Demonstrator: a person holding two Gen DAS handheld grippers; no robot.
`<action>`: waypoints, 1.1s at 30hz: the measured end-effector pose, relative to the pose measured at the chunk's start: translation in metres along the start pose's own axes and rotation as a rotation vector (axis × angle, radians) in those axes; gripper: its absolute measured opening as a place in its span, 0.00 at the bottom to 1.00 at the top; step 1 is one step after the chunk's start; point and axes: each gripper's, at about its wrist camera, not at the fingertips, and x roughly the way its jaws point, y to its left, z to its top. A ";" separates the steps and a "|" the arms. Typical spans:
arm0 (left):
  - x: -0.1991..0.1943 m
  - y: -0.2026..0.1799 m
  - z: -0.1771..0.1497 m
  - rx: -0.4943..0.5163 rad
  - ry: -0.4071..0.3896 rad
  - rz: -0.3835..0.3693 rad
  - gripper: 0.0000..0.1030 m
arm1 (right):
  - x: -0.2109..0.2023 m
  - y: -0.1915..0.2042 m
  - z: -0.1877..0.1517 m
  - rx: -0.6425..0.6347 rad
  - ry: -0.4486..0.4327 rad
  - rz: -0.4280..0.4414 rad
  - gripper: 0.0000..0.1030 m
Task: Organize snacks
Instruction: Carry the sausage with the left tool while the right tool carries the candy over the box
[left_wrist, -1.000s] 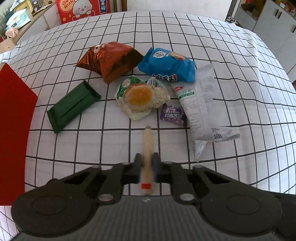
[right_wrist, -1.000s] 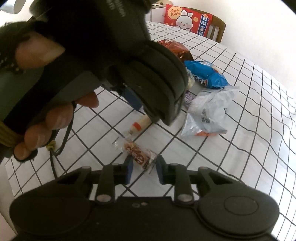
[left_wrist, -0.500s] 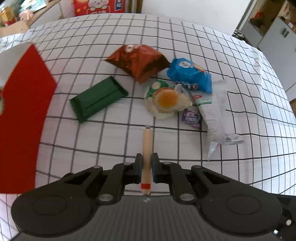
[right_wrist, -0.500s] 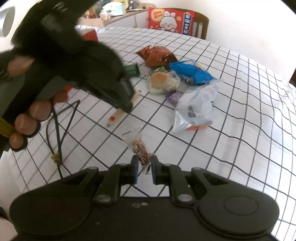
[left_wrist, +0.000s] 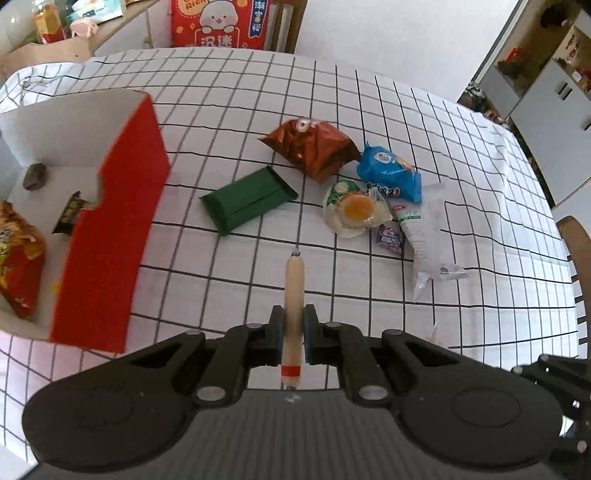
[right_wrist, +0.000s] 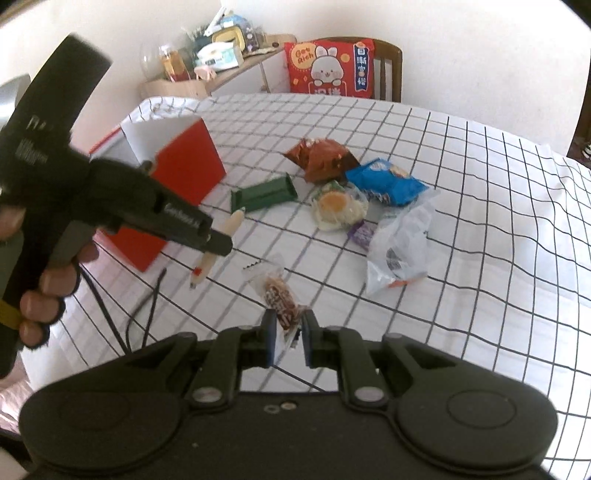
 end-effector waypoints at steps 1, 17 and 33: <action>-0.004 0.003 -0.001 -0.002 -0.005 0.001 0.10 | -0.002 0.002 0.002 0.003 -0.006 0.003 0.12; -0.069 0.060 -0.006 -0.041 -0.066 0.011 0.10 | -0.005 0.052 0.040 0.013 -0.063 0.071 0.12; -0.109 0.133 0.005 -0.104 -0.131 0.058 0.10 | 0.022 0.128 0.091 -0.045 -0.085 0.134 0.12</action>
